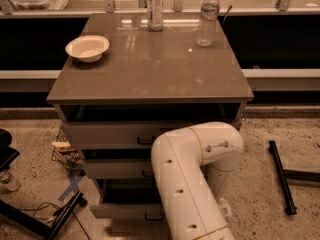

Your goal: Open bottom drawer

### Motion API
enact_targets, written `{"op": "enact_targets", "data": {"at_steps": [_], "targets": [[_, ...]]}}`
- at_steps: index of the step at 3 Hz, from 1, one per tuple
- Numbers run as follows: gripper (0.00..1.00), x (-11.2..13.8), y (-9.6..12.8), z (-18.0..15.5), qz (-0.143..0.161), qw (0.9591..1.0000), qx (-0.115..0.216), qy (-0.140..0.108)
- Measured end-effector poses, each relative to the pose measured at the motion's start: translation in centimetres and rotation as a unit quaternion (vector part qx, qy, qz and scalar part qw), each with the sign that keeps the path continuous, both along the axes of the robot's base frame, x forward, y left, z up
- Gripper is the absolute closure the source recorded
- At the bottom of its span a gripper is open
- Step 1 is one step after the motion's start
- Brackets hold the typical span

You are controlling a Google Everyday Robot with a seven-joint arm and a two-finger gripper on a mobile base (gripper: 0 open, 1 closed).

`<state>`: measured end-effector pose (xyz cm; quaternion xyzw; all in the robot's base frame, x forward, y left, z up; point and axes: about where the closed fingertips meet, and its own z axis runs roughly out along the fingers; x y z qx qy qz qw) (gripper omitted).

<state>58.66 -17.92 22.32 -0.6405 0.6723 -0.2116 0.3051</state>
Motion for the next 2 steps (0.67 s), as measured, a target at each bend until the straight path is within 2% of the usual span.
{"op": "enact_targets", "data": {"at_steps": [1,2], "targets": [[1.0,1.97,2.63,-0.03,0.012,0.9996,-0.02,-0.015],[1.0,1.98,2.64,-0.03,0.012,0.9996,-0.02,-0.015]]}}
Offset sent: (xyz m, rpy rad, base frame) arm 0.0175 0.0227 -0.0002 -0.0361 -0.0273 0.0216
